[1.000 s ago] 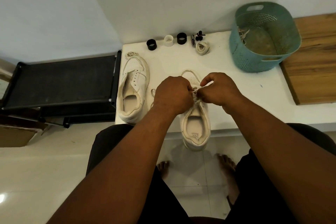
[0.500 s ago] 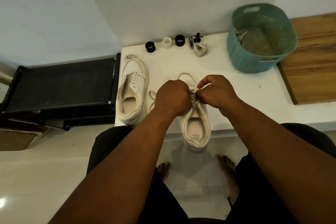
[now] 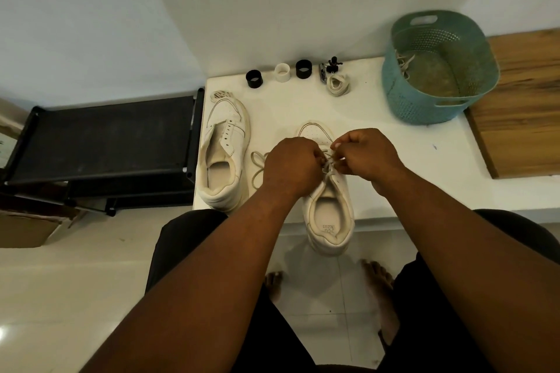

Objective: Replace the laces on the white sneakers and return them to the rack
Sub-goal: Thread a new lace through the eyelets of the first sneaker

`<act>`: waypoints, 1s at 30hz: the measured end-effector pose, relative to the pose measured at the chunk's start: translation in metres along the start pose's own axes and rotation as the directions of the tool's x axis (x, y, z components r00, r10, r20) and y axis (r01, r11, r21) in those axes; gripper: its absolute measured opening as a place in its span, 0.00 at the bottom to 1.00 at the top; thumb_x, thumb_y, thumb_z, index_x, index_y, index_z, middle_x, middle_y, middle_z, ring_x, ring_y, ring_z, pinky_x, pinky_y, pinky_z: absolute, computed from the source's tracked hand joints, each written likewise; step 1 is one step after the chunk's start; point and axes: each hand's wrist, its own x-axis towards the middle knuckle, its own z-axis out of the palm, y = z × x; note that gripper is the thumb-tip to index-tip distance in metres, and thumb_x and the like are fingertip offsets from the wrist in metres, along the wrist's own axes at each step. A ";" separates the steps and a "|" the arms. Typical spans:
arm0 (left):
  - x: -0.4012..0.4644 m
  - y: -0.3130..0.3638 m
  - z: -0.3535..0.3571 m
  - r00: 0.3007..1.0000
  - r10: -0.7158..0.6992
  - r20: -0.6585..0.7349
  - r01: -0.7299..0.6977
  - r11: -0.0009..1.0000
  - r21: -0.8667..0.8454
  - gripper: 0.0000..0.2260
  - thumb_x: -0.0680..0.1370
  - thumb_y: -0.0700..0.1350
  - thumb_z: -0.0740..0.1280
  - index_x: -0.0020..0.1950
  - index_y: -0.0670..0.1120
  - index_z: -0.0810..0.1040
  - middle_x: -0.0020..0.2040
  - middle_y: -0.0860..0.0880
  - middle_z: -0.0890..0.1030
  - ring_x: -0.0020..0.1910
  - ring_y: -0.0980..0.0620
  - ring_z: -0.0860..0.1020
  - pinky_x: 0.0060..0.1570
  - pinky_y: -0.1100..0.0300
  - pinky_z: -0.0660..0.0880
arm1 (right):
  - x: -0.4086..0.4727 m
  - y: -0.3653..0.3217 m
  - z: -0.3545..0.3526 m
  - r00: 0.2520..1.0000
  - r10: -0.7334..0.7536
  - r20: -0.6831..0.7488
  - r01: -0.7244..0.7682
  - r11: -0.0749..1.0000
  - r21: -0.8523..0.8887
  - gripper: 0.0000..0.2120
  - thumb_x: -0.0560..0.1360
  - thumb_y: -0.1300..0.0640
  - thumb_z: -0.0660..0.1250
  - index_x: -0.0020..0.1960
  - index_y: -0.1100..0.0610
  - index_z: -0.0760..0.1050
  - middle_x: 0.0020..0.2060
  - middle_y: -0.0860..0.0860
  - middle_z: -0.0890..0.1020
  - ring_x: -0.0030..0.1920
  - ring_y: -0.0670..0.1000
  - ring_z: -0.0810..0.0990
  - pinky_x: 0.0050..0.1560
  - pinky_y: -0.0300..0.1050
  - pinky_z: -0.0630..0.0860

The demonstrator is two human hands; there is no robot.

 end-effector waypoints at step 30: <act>0.005 -0.030 -0.002 0.998 -0.005 0.070 0.020 0.975 -0.220 0.34 0.66 0.64 0.66 0.73 0.58 0.75 0.72 0.58 0.71 0.73 0.51 0.66 0.71 0.46 0.67 | 0.026 0.010 -0.048 0.949 -0.088 -0.302 -0.009 0.952 -0.306 0.10 0.78 0.52 0.65 0.54 0.55 0.81 0.53 0.53 0.83 0.55 0.56 0.81 0.54 0.46 0.74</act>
